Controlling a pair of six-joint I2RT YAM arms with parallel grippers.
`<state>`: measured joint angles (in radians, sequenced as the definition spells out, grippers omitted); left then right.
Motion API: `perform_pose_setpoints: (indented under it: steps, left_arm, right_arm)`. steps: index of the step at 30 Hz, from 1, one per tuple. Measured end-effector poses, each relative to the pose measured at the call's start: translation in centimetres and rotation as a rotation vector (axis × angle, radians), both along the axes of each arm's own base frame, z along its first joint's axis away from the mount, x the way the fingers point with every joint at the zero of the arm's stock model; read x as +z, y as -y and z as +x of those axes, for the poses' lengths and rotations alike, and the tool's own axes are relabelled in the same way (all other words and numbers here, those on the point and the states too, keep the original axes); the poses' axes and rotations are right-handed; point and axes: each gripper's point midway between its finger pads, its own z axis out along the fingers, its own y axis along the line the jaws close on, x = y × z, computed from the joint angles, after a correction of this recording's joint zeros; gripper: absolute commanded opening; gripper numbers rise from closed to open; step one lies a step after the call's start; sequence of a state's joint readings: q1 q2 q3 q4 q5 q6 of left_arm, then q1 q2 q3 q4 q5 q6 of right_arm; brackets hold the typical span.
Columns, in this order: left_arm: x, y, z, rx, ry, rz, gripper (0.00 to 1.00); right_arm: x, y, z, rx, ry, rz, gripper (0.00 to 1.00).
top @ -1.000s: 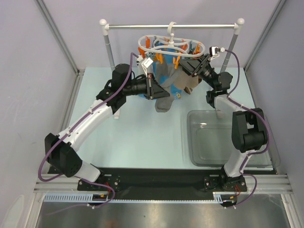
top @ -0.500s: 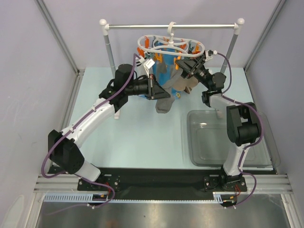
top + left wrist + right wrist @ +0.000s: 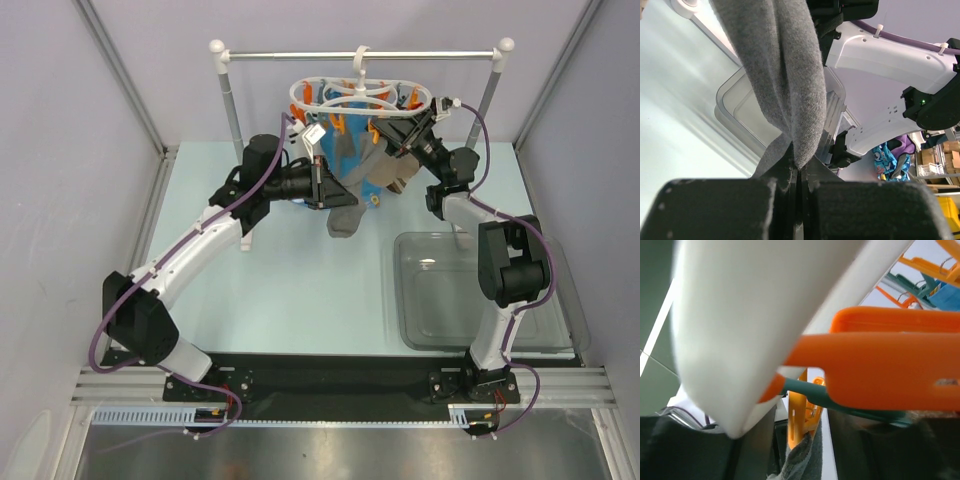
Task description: Remove the socks clipped to the hanger
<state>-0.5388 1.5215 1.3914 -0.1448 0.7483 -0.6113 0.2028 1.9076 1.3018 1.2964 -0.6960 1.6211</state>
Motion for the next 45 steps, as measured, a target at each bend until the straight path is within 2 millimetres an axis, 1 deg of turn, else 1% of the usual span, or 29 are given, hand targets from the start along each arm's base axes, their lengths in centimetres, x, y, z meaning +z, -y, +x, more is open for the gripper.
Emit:
perform_pose_setpoints:
  steps: [2, 4, 5, 9, 11, 13, 15, 20, 22, 23, 25, 26, 28, 29, 32, 34, 35, 36, 38, 41, 45]
  left_arm:
    - [0.0, 0.0, 0.0, 0.000, -0.001, 0.001, 0.00]
    - [-0.1, 0.0, 0.0, 0.000, -0.001, 0.001, 0.00]
    - [-0.1, 0.0, 0.0, 0.000, -0.001, 0.001, 0.00]
    - [-0.1, 0.0, 0.1, 0.001, -0.001, 0.001, 0.00]
    - [-0.1, 0.0, 0.1, 0.001, -0.001, 0.000, 0.00]
    - [-0.1, 0.0, 0.1, 0.001, -0.002, 0.000, 0.00]
    - [0.0, -0.1, 0.1, 0.000, -0.003, -0.001, 0.00]
    - [0.0, -0.2, 0.2, 0.000, -0.003, -0.004, 0.00]
    - [0.3, -0.2, 0.2, -0.002, -0.006, -0.013, 0.00]
    - [0.4, -0.2, 0.2, -0.003, -0.006, -0.017, 0.00]
    - [0.5, -0.1, 0.2, -0.004, -0.006, -0.024, 0.00]
    - [0.6, -0.1, 0.2, -0.005, -0.007, -0.027, 0.00]
    - [0.9, -0.1, 0.1, -0.009, -0.013, -0.039, 0.00]
    - [1.0, -0.2, 0.2, -0.011, -0.012, -0.045, 0.00]
    - [1.4, -0.3, 0.3, -0.009, -0.019, -0.060, 0.00]
    - [1.6, -0.4, 0.4, -0.009, -0.028, -0.072, 0.00]
    - [1.8, -0.5, 0.4, -0.012, -0.029, -0.081, 0.00]
    - [2.0, -0.5, 0.5, -0.014, -0.033, -0.092, 0.00]
    - [2.5, -0.5, 0.5, -0.019, -0.038, -0.112, 0.00]
    - [3.3, -0.5, 0.3, -0.033, -0.041, -0.139, 0.00]
    - [4.1, -0.3, -0.1, -0.056, -0.049, -0.169, 0.00]
  right_arm:
    - [0.0, 0.1, 0.0, -0.001, -0.002, 0.001, 0.37]
    - [0.1, 0.1, 0.1, -0.001, -0.005, 0.005, 0.35]
    - [0.1, 0.2, 0.1, -0.002, -0.007, 0.007, 0.37]
    - [0.2, 0.3, 0.2, -0.002, -0.011, 0.015, 0.57]
    - [0.3, 0.3, 0.2, 0.000, -0.011, 0.017, 0.59]
    - [0.5, 0.4, 0.2, 0.000, -0.007, 0.019, 0.60]
    - [0.7, 0.4, 0.3, 0.000, -0.004, 0.020, 0.56]
    - [0.7, 0.7, 0.4, -0.003, -0.007, 0.023, 0.57]
    - [0.7, 0.8, 0.5, -0.003, -0.012, 0.025, 0.62]
    - [0.7, 0.8, 0.6, -0.001, -0.014, 0.027, 0.68]
    - [0.9, 0.8, 0.7, 0.002, -0.014, 0.030, 0.72]
    - [1.0, 0.8, 0.7, 0.004, -0.012, 0.032, 0.73]
    - [1.3, 0.8, 0.8, 0.007, -0.004, 0.034, 0.72]
    - [1.4, 0.7, 0.8, 0.010, 0.001, 0.032, 0.68]
    - [1.6, 0.6, 1.0, 0.021, 0.009, 0.030, 0.64]
    - [1.5, 0.5, 1.1, 0.027, 0.008, 0.029, 0.64]
    - [1.5, 0.4, 1.2, 0.030, 0.007, 0.029, 0.66]
    - [1.4, 0.4, 1.3, 0.033, 0.005, 0.029, 0.73]
    - [1.2, 0.4, 1.4, 0.036, -0.002, 0.029, 0.80]
    - [0.9, 0.3, 1.6, 0.040, -0.011, 0.030, 0.85]
    - [0.7, 0.1, 1.7, 0.049, -0.013, 0.025, 0.87]
